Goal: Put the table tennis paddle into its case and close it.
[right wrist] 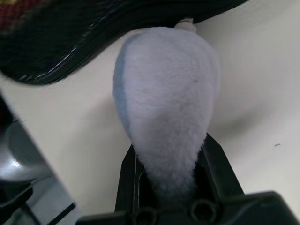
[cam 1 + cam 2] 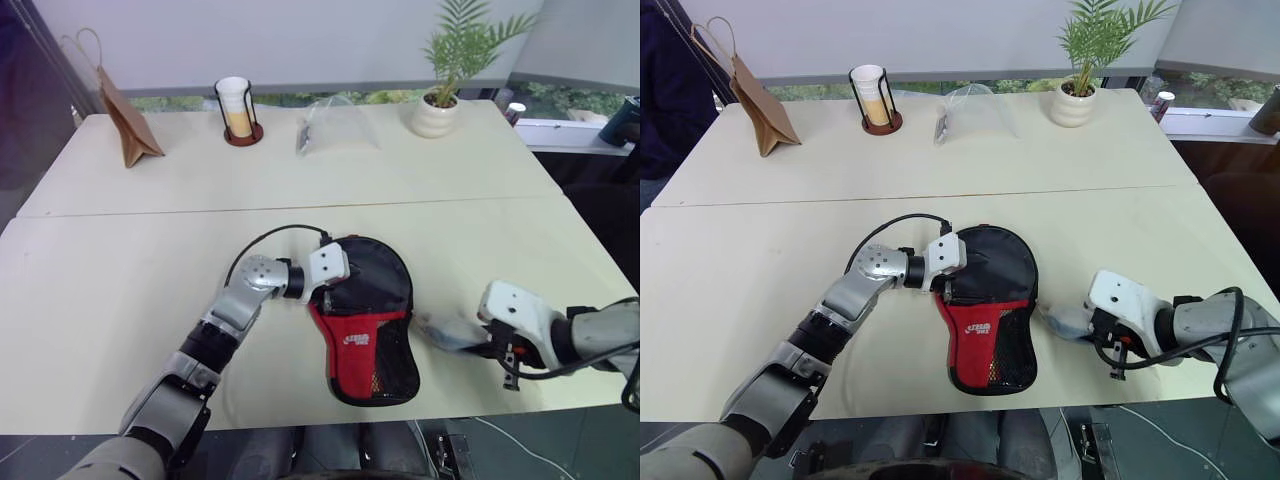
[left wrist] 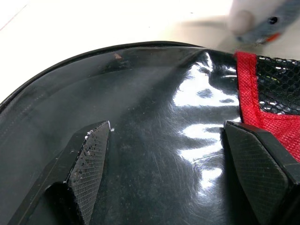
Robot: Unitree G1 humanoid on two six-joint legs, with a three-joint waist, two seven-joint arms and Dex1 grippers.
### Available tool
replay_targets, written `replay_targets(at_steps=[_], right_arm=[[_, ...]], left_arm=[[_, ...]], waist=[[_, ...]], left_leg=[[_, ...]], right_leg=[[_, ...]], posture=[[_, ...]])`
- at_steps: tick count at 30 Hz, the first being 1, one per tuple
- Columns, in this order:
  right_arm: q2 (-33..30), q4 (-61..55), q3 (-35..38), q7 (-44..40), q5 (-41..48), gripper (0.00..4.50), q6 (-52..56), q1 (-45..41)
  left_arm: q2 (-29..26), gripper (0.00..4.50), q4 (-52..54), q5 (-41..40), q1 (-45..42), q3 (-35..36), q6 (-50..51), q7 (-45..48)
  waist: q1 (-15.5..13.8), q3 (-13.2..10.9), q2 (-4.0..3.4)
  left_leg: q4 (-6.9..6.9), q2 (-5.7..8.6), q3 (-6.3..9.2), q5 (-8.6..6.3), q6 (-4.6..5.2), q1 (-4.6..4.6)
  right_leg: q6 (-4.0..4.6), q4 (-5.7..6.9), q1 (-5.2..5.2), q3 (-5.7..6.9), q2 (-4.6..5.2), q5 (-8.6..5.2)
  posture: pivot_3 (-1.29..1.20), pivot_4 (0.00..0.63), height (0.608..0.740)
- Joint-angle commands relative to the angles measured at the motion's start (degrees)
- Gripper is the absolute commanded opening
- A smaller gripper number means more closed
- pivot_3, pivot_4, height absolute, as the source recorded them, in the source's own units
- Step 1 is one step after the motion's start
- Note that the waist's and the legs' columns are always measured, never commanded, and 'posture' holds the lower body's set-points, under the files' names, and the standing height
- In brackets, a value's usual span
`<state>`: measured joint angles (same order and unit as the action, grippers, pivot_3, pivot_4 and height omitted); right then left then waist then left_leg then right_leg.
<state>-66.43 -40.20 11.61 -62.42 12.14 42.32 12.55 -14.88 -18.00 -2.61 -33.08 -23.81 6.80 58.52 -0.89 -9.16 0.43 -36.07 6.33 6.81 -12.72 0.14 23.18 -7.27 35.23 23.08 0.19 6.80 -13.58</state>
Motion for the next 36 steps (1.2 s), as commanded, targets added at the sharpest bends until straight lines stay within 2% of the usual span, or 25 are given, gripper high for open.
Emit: replay_targets(at_steps=[1,5,9,16,23,29,36], right_arm=[[-1.72,-2.43,2.49,-2.45,1.55,0.01,-0.14,2.01],[-3.11,-3.67,4.5,-4.83,1.65,0.01,-1.37,5.76],[-3.65,-4.67,6.17,-6.02,1.57,0.01,-2.56,9.6],[1.19,-1.43,-1.39,2.98,2.05,0.01,2.49,-0.42],[1.73,-2.59,-4.62,3.2,5.74,0.01,6.35,-3.55],[-2.13,-2.76,-2.44,-0.91,5.67,0.01,1.26,1.75],[-3.6,-3.95,0.32,-3.77,6.05,0.01,-1.83,6.35]], left_arm=[[-2.14,4.02,-5.57,4.58,2.14,-2.82,1.6,-0.3],[-2.16,4.02,-5.82,4.53,2.02,-2.88,1.45,-0.31],[-2.13,4.02,-5.98,4.52,1.96,-2.86,1.41,-0.36],[-2.02,4.02,-6.32,4.59,1.78,-2.73,1.21,-0.64],[-2.08,4.02,-6.22,4.62,1.83,-2.83,1.13,-0.64],[-2.16,4.02,-6.17,4.72,2.0,-2.83,1.13,-0.79],[-2.11,4.02,-6.29,4.82,1.93,-2.92,1.11,-0.86]], waist=[[-0.02,0.01,0.01],[-0.15,0.01,0.01],[-1.53,0.03,0.03],[-1.43,0.11,0.22],[-1.43,0.13,0.22],[-1.45,0.16,0.21],[-1.47,0.17,0.22]], left_leg=[[0.0,0.0,0.0,0.0,0.0,0.0],[0.0,0.0,0.0,-0.01,0.01,0.03],[0.0,-0.02,-0.01,-0.03,0.06,0.04],[-0.04,-0.05,-0.02,-0.08,0.01,0.04],[-0.04,-0.07,-0.03,-0.08,0.01,0.03],[-0.03,-0.08,-0.03,-0.08,0.01,0.02],[-0.02,-0.08,-0.04,-0.09,0.01,0.03]], right_leg=[[0.0,-0.01,0.0,0.0,0.0,0.0],[0.0,-0.04,0.0,0.02,0.01,0.0],[0.0,-0.08,0.0,0.03,-0.01,-0.01],[0.01,-0.12,-0.04,0.05,0.02,0.0],[0.02,-0.12,-0.04,0.05,0.02,0.0],[0.01,-0.12,-0.05,0.06,0.01,0.0],[0.01,-0.14,-0.05,0.06,0.02,-0.01]], posture=[[0.0,0.15,0.74],[0.0,0.15,0.74],[0.0,0.15,0.74],[0.0,0.15,0.74],[0.0,0.15,0.74],[0.0,0.15,0.74],[0.0,0.15,0.74]])
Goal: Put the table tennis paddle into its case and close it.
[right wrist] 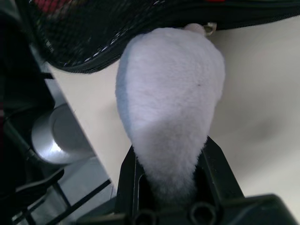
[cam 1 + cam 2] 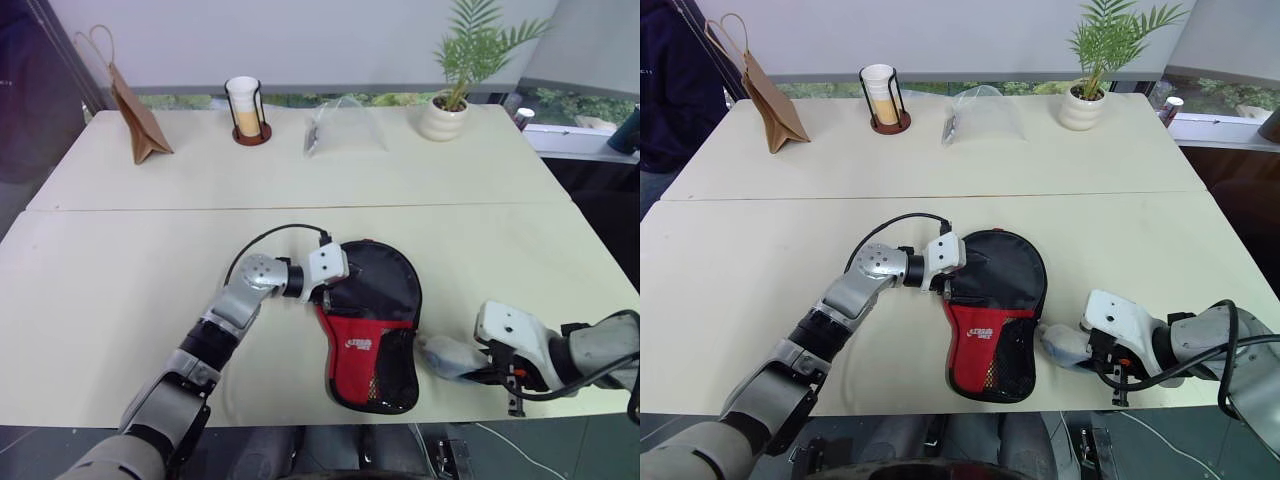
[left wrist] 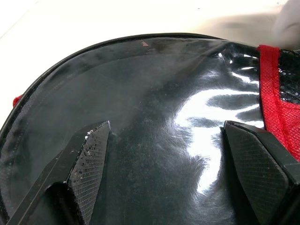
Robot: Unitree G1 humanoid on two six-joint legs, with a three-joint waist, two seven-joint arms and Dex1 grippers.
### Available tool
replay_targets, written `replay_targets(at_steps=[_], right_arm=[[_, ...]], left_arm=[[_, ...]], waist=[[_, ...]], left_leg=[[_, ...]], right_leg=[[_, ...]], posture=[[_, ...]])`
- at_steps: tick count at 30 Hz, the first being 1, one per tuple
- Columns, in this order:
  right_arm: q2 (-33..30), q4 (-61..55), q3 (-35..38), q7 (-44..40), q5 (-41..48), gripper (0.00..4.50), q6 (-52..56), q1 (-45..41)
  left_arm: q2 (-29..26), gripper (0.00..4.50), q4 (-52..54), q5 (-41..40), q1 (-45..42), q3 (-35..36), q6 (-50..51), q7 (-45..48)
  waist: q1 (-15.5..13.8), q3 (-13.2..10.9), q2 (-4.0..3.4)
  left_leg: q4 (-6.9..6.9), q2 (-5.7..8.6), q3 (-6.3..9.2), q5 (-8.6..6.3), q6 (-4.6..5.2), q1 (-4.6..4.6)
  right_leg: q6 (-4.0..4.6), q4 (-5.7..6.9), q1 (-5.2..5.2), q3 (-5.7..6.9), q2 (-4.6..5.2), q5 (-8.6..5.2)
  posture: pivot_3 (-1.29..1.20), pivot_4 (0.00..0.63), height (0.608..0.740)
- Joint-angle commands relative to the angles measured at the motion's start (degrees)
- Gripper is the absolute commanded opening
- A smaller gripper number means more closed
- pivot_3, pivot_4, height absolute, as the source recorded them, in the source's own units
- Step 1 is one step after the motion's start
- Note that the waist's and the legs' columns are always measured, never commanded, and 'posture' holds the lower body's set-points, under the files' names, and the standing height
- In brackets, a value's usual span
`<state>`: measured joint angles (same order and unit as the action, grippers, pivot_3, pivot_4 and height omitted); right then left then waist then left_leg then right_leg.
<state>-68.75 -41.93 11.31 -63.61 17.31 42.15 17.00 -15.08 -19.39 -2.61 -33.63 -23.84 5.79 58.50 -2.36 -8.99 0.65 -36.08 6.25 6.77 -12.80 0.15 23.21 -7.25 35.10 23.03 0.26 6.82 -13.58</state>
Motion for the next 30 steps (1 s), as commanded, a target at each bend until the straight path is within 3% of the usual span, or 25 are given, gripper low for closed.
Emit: replay_targets(at_steps=[1,12,16,20,30], right_arm=[[-1.34,-2.41,0.82,-2.8,0.56,0.01,-2.34,2.74],[-3.52,-2.52,7.9,-7.93,-2.8,0.01,-9.09,12.53],[-1.8,-2.1,5.72,-3.7,-0.69,0.01,-4.86,8.17],[-1.69,-3.13,5.34,-4.94,-0.06,0.01,-6.2,7.8],[-2.45,1.01,7.9,-9.56,-6.14,0.01,-18.32,13.36]], left_arm=[[-1.89,4.02,-4.94,4.83,2.45,-2.89,2.14,-0.87],[-1.76,4.02,-5.42,4.84,2.17,-2.75,2.0,-1.16],[-1.54,4.02,-5.7,4.85,2.02,-2.77,1.85,-1.3],[-1.42,4.02,-5.77,4.82,2.0,-2.75,1.76,-1.35],[-1.62,4.02,-5.55,4.96,2.16,-3.02,1.76,-1.05]], waist=[[0.0,0.0,0.01],[-0.24,0.0,-0.01],[-0.32,-0.01,0.01],[-0.28,-0.02,0.04],[-0.19,-0.03,0.04]], left_leg=[[0.0,0.0,0.0,0.0,0.0,0.0],[0.0,0.01,0.01,-0.03,0.04,0.05],[-0.01,0.04,0.0,-0.06,0.08,0.08],[-0.02,0.03,0.01,-0.06,0.09,0.07],[-0.01,0.02,0.0,-0.06,0.08,0.06]], right_leg=[[0.0,0.0,0.0,0.0,0.0,0.0],[-0.01,-0.09,0.0,0.04,0.01,-0.01],[-0.01,-0.13,0.0,0.03,0.04,-0.01],[-0.01,-0.13,-0.01,0.04,0.05,-0.01],[-0.02,-0.14,-0.04,0.05,0.05,-0.02]], posture=[[0.0,0.15,0.74],[0.0,0.15,0.74],[0.0,0.15,0.74],[0.0,0.15,0.74],[0.0,0.15,0.74]])
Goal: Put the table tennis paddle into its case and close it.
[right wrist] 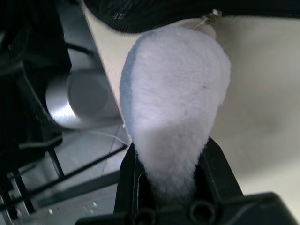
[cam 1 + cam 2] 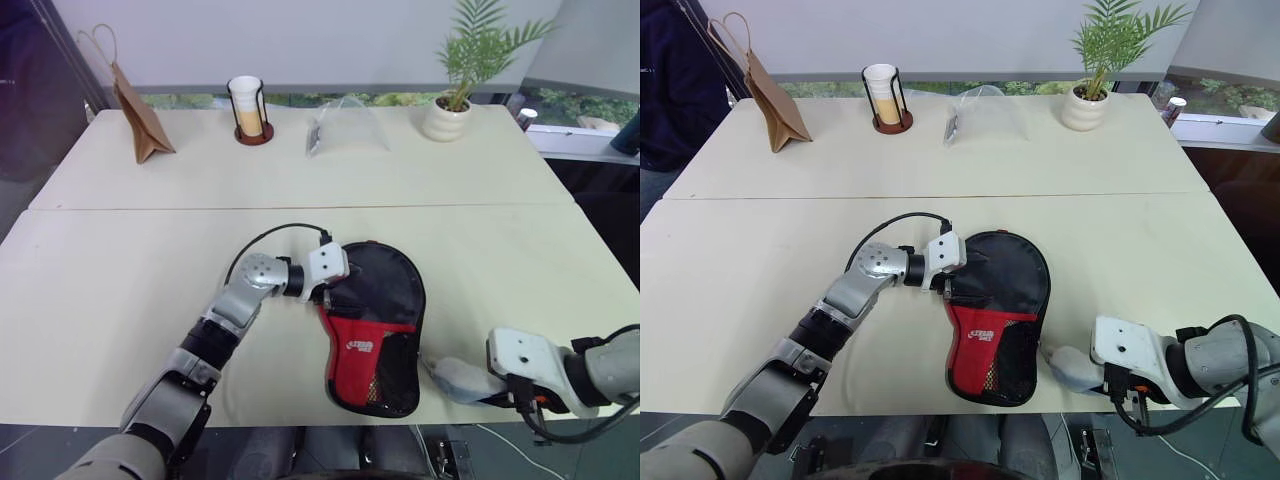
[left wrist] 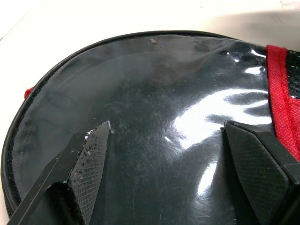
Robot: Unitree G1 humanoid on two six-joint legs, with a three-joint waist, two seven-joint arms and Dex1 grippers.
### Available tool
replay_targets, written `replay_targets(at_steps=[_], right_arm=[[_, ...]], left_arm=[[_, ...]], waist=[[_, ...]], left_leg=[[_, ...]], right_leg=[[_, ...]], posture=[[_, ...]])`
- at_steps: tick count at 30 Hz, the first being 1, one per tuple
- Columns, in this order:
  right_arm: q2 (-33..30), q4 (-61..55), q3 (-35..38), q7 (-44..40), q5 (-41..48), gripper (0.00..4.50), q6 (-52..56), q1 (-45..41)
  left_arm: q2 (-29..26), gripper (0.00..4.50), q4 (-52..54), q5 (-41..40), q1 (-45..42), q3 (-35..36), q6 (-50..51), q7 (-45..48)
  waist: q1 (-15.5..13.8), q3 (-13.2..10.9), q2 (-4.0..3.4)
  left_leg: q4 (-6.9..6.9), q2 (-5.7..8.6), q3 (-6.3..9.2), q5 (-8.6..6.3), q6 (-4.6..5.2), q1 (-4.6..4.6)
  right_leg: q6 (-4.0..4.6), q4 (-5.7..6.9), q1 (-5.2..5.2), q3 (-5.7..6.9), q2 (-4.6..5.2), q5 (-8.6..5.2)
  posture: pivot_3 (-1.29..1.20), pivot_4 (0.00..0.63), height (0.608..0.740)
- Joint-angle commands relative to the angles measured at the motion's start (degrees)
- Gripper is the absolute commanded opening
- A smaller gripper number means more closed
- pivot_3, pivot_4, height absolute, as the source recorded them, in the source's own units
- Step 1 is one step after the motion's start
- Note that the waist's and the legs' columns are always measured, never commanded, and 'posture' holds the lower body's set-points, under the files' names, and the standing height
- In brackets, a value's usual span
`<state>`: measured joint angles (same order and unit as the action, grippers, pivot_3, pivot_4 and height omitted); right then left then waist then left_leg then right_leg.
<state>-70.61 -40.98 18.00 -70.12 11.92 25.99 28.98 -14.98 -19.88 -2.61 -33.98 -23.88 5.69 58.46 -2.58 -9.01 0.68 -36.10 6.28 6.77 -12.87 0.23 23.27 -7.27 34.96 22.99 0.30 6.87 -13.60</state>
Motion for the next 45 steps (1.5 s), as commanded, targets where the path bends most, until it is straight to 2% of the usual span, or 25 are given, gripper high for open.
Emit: replay_targets(at_steps=[1,7,14,18,23,25,26,27,32,37,40,45], right_arm=[[-0.6,0.17,1.39,-3.41,-1.3,0.01,-2.88,1.84],[0.09,-0.02,2.3,-5.32,-3.75,0.01,-5.85,5.56],[0.38,1.05,6.6,-8.08,-7.33,0.01,-10.47,10.63],[0.48,3.23,9.71,-8.65,-8.03,0.01,-11.74,10.01],[-0.31,6.05,9.03,-6.86,-7.5,0.01,-10.58,4.89],[-0.74,7.31,7.54,-5.67,-5.86,0.96,-8.21,0.43],[-0.88,7.89,6.88,-5.35,-5.34,1.23,-7.39,-1.55],[-0.94,8.31,6.23,-5.22,-5.11,1.85,-6.74,-3.12],[-2.3,13.16,4.94,-4.88,-1.75,4.38,-2.75,-14.49],[-3.98,18.94,4.08,-5.85,1.87,4.38,-0.35,-24.36],[-4.59,22.51,2.81,-5.77,4.23,4.38,0.97,-31.28],[-5.53,27.0,-0.23,-6.17,7.72,4.38,2.67,-42.58]], left_arm=[[-1.71,4.02,-5.06,4.98,2.51,-3.02,1.84,-1.01],[-1.69,4.02,-4.99,5.03,2.65,-3.12,1.78,-1.06],[-1.62,4.02,-5.23,5.15,2.5,-3.17,1.73,-1.18],[-1.56,4.02,-5.73,5.17,2.16,-3.0,1.58,-1.3],[-1.35,4.02,-6.61,5.19,1.6,-2.8,1.21,-1.64],[-1.23,4.02,-7.05,5.18,1.34,-2.6,0.69,-1.94],[-1.16,4.02,-7.34,5.2,1.17,-2.48,0.4,-2.12],[-1.1,4.02,-7.67,5.21,1.0,-2.39,0.13,-2.23],[-0.6,4.02,-8.25,3.15,0.17,0.23,-0.76,-3.37],[-0.49,4.02,-5.63,-1.31,-1.22,5.08,0.82,-2.52],[-1.18,4.02,-0.6,-5.81,-2.67,9.15,5.94,-1.48],[-6.1,4.02,11.38,-14.06,-4.3,15.15,17.5,1.62]], waist=[[0.05,0.0,0.01],[0.02,-0.02,0.03],[-0.04,-0.03,0.05],[-0.04,-0.02,0.04],[0.09,0.0,-0.01],[0.2,0.02,-0.04],[0.22,0.03,-0.06],[0.21,0.03,-0.06],[0.3,0.06,-0.16],[0.33,0.11,-0.38],[0.48,-0.21,-0.4],[0.49,-0.84,-0.5]], left_leg=[[0.0,0.0,0.0,0.0,0.0,-0.01],[0.0,0.0,0.0,0.0,0.0,-0.02],[0.0,0.0,0.0,-0.02,0.01,-0.01],[0.0,0.02,0.0,-0.05,0.06,0.0],[0.02,0.01,0.01,-0.08,0.12,0.0],[0.01,0.01,0.0,-0.1,0.15,-0.01],[0.0,0.01,-0.01,-0.1,0.15,-0.01],[0.0,0.0,-0.02,-0.1,0.15,0.0],[0.0,-0.08,-0.04,-0.1,0.15,-0.01],[0.05,-0.11,-0.06,-0.1,0.16,0.06],[0.07,-0.11,-0.08,-0.08,0.18,0.22],[0.06,-0.09,-0.17,0.0,0.31,0.45]], right_leg=[[0.0,0.0,-0.01,0.0,0.0,0.0],[0.0,0.0,-0.03,0.0,0.01,0.0],[0.0,-0.07,-0.07,0.01,0.03,-0.01],[-0.01,-0.19,-0.12,0.01,0.04,-0.01],[-0.08,-0.52,-0.26,0.02,0.01,0.04],[-0.16,-0.66,-0.34,0.02,0.01,0.1],[-0.17,-0.7,-0.35,0.02,0.02,0.1],[-0.17,-0.74,-0.36,0.02,0.02,0.1],[-0.15,-0.74,-0.38,0.03,0.02,0.11],[-0.18,-0.7,-0.2,0.08,-0.02,0.32],[-0.06,-0.67,0.05,0.08,-0.06,0.41],[-0.1,-0.58,0.41,0.01,-0.11,0.64]], posture=[[0.0,0.15,0.74],[0.0,0.15,0.74],[0.0,0.15,0.74],[0.0,0.15,0.74],[0.0,0.15,0.74],[0.0,0.15,0.74],[0.0,0.15,0.74],[0.0,0.15,0.74],[0.0,0.15,0.74],[0.0,0.15,0.74],[0.0,0.15,0.74],[0.0,0.15,0.74]])
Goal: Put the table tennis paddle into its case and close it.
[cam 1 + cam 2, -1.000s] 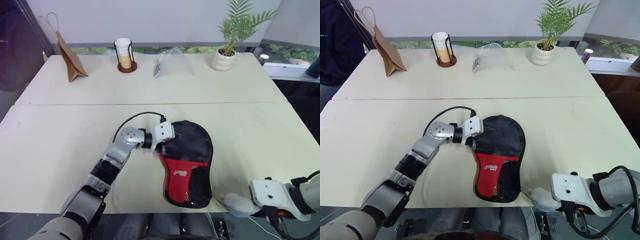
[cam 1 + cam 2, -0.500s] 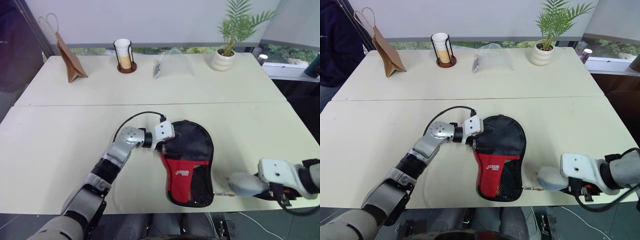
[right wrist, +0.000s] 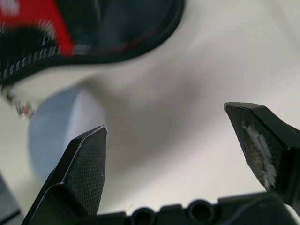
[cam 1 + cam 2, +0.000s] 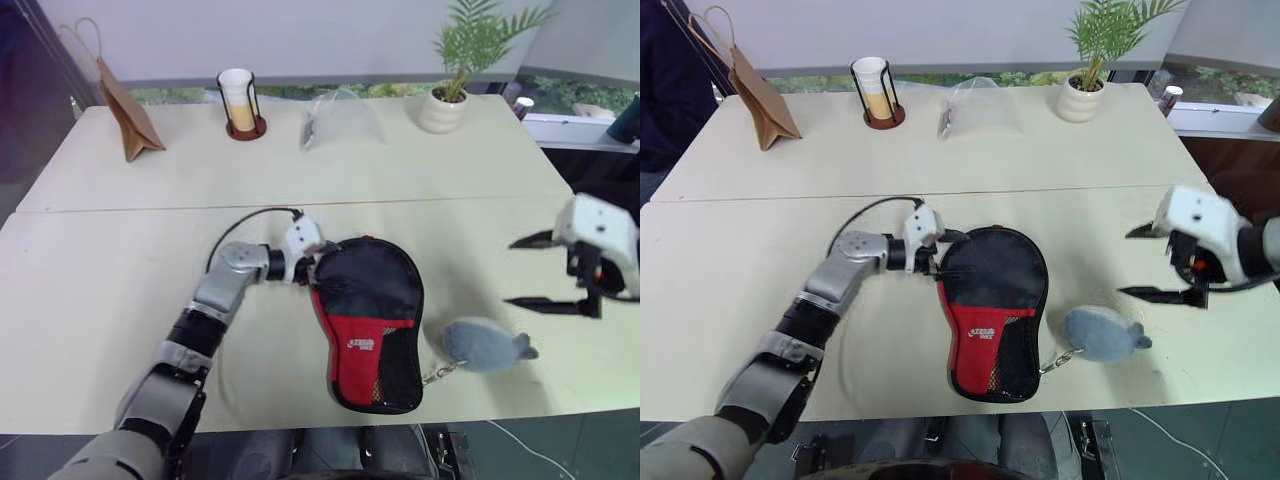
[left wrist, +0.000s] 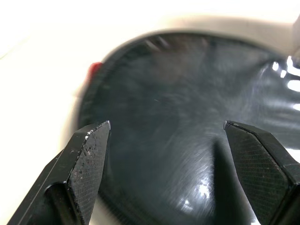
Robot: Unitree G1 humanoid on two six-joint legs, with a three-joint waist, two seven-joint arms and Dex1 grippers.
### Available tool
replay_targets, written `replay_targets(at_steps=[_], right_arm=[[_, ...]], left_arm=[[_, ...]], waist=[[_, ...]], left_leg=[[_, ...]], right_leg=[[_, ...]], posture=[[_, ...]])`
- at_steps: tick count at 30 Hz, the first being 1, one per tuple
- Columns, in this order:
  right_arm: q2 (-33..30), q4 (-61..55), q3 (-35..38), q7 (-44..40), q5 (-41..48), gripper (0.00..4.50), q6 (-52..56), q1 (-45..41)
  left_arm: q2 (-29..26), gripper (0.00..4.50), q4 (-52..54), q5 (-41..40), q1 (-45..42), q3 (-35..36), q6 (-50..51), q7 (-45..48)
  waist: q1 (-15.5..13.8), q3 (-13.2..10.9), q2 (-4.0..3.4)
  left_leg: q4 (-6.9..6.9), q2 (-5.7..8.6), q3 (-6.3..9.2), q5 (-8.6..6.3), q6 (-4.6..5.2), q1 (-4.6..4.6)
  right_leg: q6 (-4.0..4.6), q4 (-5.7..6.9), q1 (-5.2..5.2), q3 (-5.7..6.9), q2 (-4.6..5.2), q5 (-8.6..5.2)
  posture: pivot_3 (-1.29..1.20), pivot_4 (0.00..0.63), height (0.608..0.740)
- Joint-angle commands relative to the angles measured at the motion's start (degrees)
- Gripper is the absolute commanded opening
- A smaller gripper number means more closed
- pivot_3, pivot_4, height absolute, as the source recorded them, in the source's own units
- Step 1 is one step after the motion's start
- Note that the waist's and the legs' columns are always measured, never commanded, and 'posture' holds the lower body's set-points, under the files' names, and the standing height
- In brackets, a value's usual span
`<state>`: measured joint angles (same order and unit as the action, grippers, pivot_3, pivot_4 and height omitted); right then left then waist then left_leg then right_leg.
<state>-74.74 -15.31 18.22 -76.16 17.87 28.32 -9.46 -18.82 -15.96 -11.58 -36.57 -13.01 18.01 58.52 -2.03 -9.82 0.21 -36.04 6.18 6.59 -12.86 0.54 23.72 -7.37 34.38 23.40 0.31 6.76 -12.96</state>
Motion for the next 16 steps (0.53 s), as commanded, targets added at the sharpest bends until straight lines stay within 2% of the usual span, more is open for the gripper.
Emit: replay_targets(at_steps=[1,5,10,16], right_arm=[[-1.64,2.13,-1.23,-0.12,1.96,4.38,0.34,-5.94],[-1.97,4.75,-4.28,-0.28,1.69,4.38,-0.8,-11.48],[-1.1,5.31,-5.94,-0.63,2.26,4.38,-1.03,-13.13],[1.38,3.7,-7.41,0.7,3.17,4.38,-0.54,-12.76]], left_arm=[[-3.72,4.02,9.96,-6.8,-1.79,5.6,7.39,2.15],[-11.56,4.02,18.9,-14.24,-1.22,11.32,16.11,5.41],[-21.22,4.02,26.72,-20.25,1.24,16.19,23.12,7.76],[-27.2,4.02,33.4,-26.07,5.89,20.34,28.03,7.35]], waist=[[-0.07,-0.08,-0.05],[-0.05,-0.12,-0.06],[-0.1,-0.15,-0.1],[0.01,-0.31,-0.12]], left_leg=[[0.0,0.0,0.0,0.0,0.0,0.02],[0.01,0.04,-0.01,0.0,0.0,0.35],[-0.04,0.12,-0.12,0.02,-0.02,0.7],[-0.07,0.09,-0.16,0.13,-0.22,0.65]], right_leg=[[-0.03,0.02,0.04,0.0,-0.02,0.02],[-0.06,0.01,0.35,0.0,-0.01,0.04],[-0.04,0.37,0.91,-0.11,0.03,0.06],[0.03,0.72,1.03,-0.18,0.03,0.02]], posture=[[0.0,0.15,0.74],[0.0,0.15,0.74],[0.0,0.15,0.74],[0.0,0.15,0.74]])
